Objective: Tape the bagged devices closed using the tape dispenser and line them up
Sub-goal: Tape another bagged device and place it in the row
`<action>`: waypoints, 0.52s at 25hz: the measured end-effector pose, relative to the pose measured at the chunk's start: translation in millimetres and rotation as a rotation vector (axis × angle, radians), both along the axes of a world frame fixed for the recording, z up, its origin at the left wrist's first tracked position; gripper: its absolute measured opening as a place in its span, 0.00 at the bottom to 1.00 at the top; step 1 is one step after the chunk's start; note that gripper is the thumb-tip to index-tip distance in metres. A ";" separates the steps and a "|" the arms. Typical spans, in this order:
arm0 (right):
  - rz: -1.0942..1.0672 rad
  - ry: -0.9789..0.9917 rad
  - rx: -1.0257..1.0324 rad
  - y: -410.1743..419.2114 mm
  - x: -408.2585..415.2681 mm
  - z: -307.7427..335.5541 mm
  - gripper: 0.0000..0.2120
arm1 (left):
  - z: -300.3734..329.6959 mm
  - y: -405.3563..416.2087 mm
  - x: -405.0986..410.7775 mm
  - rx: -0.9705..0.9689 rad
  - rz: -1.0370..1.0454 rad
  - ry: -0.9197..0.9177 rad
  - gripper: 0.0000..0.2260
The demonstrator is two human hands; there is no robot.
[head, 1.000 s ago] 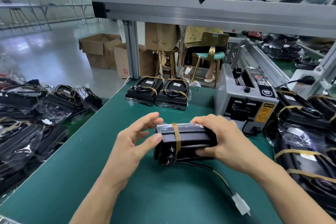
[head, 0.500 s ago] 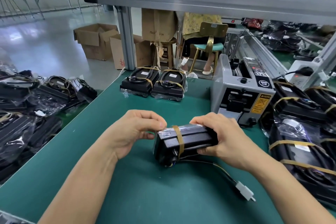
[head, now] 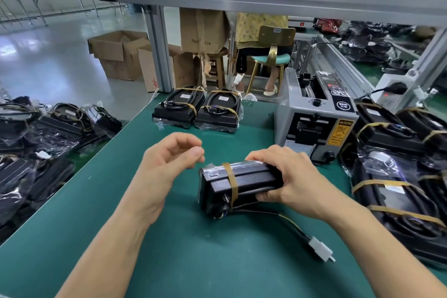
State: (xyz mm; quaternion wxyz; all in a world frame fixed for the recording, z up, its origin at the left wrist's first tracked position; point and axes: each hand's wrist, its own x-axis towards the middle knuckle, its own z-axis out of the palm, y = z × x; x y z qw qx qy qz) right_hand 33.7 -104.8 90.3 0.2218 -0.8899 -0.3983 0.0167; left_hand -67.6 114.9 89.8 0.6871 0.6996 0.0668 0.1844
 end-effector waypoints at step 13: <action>-0.321 0.352 0.487 -40.0 16.2 -1.3 0.24 | -41.8 -16.8 -18.1 0.345 0.060 -0.037 0.25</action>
